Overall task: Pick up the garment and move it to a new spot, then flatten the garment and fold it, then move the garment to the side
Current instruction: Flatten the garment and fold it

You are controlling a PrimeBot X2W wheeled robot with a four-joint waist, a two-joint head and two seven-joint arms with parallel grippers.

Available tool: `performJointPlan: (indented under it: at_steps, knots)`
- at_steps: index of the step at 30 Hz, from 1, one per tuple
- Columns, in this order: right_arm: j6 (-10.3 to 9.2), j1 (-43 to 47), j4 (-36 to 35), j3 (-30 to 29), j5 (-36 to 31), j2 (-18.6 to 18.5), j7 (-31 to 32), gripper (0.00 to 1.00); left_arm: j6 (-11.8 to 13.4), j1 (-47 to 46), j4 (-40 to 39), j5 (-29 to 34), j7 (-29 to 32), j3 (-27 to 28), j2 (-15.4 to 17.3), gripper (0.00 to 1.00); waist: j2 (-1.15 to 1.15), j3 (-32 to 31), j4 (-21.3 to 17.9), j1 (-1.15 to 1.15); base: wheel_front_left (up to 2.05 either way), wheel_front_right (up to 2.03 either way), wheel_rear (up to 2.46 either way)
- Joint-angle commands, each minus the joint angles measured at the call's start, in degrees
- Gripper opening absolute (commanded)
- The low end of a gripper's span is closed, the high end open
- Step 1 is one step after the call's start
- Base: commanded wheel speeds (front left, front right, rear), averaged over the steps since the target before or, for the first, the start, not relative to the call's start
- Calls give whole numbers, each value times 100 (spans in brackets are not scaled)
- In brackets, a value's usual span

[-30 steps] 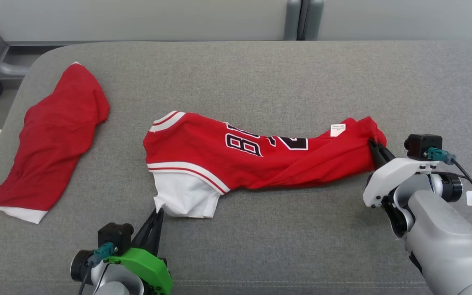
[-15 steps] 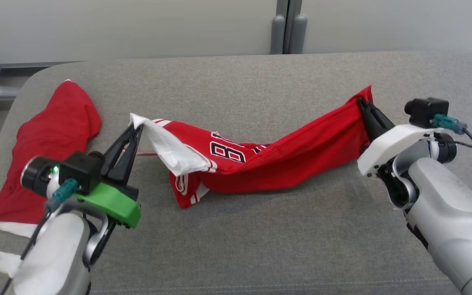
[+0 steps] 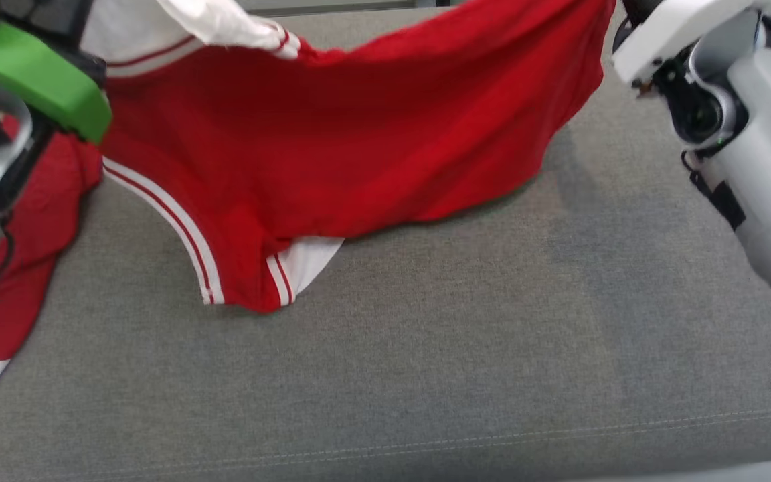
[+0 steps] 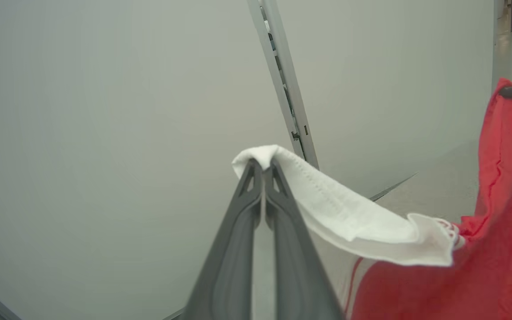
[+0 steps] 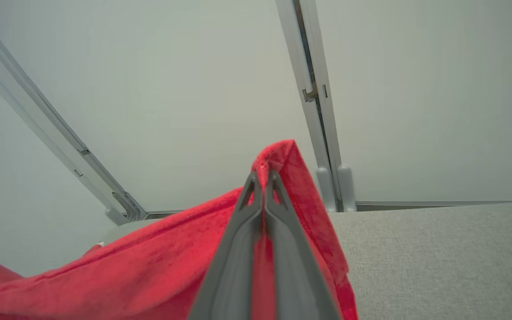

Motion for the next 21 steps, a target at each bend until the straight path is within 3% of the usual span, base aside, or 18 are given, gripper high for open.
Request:
performJointPlan:
  at_steps: [1, 9, 15, 21]
  knots:
    - [0, -423, 174, -67, 116, 33, 56, 0, -7, -468, 141, -127, 95, -135, 126, 0, 0, 711, -252, 0, 0, 0, 0]
    - [0, -2216, 1572, -456, 226, 416, -183, 0, -7, -2608, 1143, -415, 323, -552, 252, 0, 0, 1384, -453, 0, 0, 0, 0]
    - [0, -3157, 2580, -551, -35, 709, -764, 0, -7, -3740, 1962, -279, 201, -863, -57, 0, 0, 1597, -493, 0, 0, 0, 0]
    - [0, -3744, 2952, -591, -324, 798, -1157, 0, 113, -4407, 2766, -236, -122, -752, -377, 0, 0, 1671, -459, 0, 0, 0, 0]
